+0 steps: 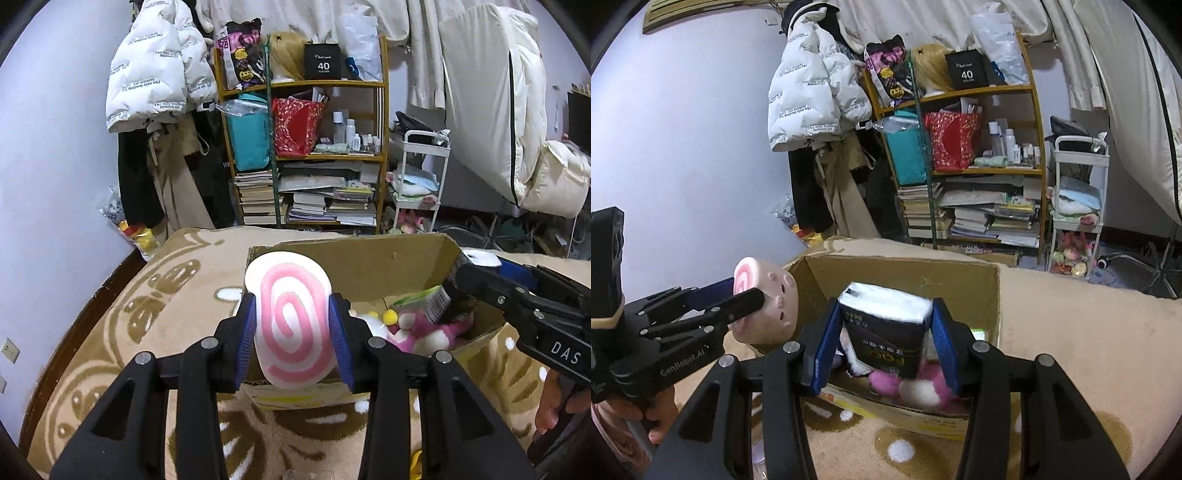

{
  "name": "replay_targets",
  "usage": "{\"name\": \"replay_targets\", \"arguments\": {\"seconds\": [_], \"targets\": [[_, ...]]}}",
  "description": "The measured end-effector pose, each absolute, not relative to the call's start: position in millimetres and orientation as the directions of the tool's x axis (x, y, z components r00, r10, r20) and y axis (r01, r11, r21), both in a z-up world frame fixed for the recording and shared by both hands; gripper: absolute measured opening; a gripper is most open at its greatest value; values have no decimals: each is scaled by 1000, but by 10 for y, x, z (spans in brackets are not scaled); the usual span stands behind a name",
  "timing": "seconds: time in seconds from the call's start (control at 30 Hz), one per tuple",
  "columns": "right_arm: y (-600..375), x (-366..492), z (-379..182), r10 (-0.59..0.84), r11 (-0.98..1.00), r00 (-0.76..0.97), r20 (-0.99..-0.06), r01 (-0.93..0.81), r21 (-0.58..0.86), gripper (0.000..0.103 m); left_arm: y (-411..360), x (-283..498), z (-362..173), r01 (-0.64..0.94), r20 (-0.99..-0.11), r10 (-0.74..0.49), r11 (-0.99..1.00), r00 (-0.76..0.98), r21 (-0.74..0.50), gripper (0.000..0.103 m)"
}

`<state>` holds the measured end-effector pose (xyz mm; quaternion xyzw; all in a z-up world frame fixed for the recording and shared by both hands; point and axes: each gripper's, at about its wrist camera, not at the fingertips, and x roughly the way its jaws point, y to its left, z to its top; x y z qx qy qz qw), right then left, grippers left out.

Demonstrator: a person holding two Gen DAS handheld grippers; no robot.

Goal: Organize soft objects
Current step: 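Carry the cushion and black box over the box and open both grippers inside, then move both tools back toward the clear bag and yellow plush on the rug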

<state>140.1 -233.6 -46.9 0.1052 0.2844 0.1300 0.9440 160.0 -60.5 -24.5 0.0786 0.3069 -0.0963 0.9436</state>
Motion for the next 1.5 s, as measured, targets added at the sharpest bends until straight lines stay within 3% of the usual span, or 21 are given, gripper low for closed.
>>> {"name": "replay_targets", "arguments": {"seconds": [0.23,0.4,0.47,0.57,0.73,1.0,1.5], "targets": [[-2321,1393,-504,307,945,782,-542,-181,273,52,-605,1568,-265,253,-612,-161,965,774,66,52],[-2325,1351,-483,306,944,781,-544,-174,281,63,-609,1455,-207,246,-596,-139,964,791,101,65],[-2340,1319,-471,295,945,783,-547,-157,286,76,-599,1404,-200,248,-607,-133,963,784,109,66],[-2362,1273,-448,290,943,785,-548,-135,305,81,-573,1309,-179,238,-618,-106,962,779,135,68],[-2358,1139,-384,283,947,778,-560,-133,294,89,-481,1145,-104,209,-631,-84,970,771,126,89],[-2387,828,-279,270,950,784,-559,-122,287,101,-391,859,-85,207,-693,-64,970,718,125,93],[-2250,400,-355,298,950,725,-621,-163,266,103,-263,670,-360,189,-804,-55,979,591,71,93]]}}
